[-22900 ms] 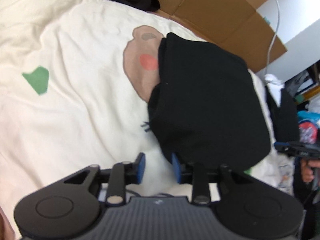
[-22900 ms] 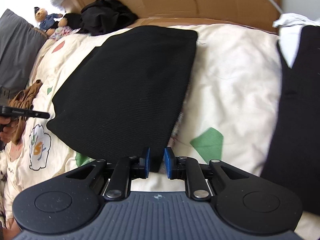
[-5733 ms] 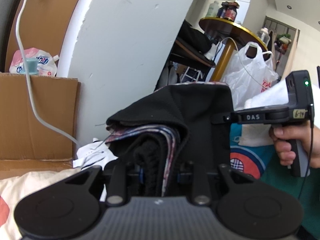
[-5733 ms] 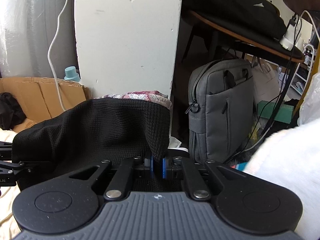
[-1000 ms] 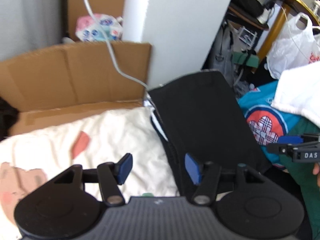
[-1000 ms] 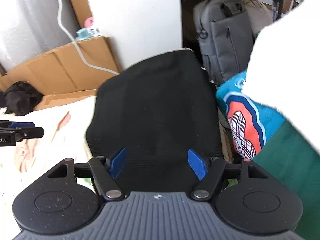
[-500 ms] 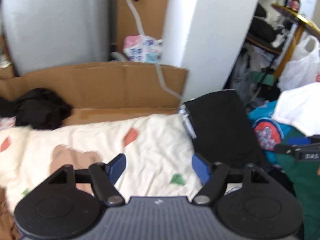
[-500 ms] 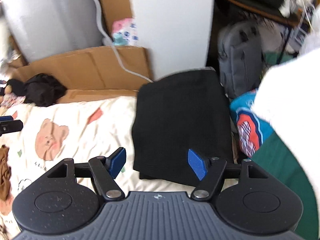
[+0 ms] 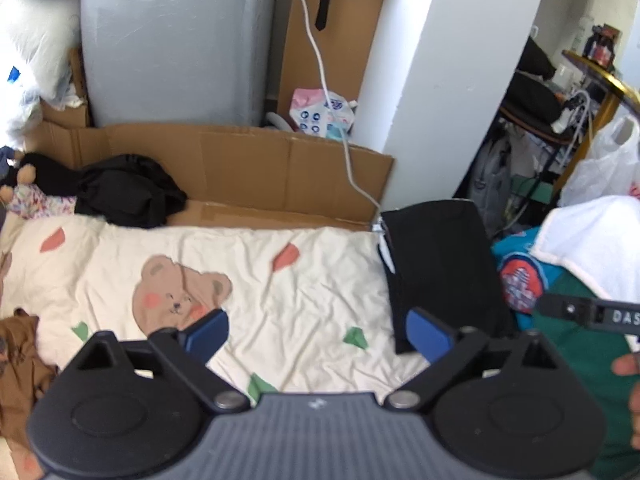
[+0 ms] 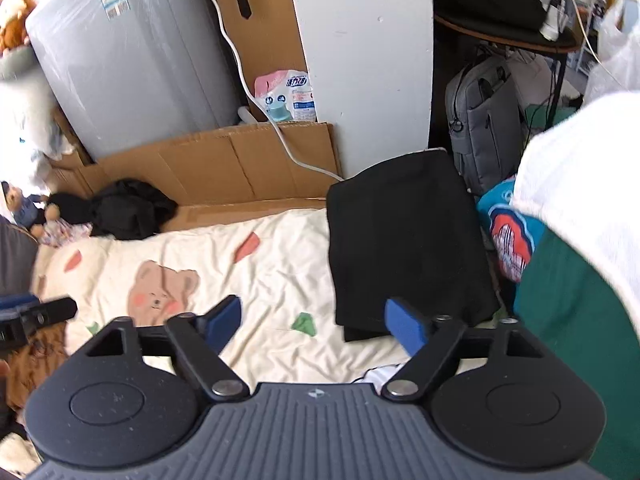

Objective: Fold clothes

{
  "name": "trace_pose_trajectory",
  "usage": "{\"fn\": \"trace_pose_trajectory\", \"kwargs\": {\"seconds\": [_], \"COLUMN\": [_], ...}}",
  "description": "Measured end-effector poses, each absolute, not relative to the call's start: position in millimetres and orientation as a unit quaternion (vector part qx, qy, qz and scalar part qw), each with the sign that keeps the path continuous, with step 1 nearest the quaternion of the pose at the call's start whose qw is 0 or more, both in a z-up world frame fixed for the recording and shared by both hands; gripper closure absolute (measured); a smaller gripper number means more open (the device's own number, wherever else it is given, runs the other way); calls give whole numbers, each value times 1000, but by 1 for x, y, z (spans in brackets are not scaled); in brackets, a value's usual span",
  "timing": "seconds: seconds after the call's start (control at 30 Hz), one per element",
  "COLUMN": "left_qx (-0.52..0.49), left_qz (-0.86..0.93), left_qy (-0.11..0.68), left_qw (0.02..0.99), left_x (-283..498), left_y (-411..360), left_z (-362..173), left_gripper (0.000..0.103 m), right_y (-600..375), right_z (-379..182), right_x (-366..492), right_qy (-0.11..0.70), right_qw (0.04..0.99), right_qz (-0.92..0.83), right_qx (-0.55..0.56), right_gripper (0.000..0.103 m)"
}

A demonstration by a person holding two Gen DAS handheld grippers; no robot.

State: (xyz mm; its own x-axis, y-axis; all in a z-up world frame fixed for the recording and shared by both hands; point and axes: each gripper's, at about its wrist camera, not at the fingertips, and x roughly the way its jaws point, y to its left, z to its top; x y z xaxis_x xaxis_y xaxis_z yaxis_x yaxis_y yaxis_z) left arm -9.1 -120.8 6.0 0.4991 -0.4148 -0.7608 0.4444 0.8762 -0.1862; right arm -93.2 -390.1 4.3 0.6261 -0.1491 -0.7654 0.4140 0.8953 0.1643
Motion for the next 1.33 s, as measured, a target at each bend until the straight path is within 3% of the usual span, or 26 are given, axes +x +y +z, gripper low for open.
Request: {"fn": "trace_pose_trajectory", "kwargs": {"seconds": [0.67,1.33], "left_qx": [66,49], "left_qz": [-185,-191], "left_qy": [409,477], "left_qw": [891,856], "left_x": [-63,-58], "left_y": [-106,-104], "left_z": [11,-2], "left_gripper": [0,0], "right_y": [-321,-311], "right_z": [8,-10], "right_x": [-127,-111], "right_qy": [384,422], "right_qw": [910,890], "right_qz": [-126,-131], "right_qx": [88,113], "right_gripper": [8,8]}}
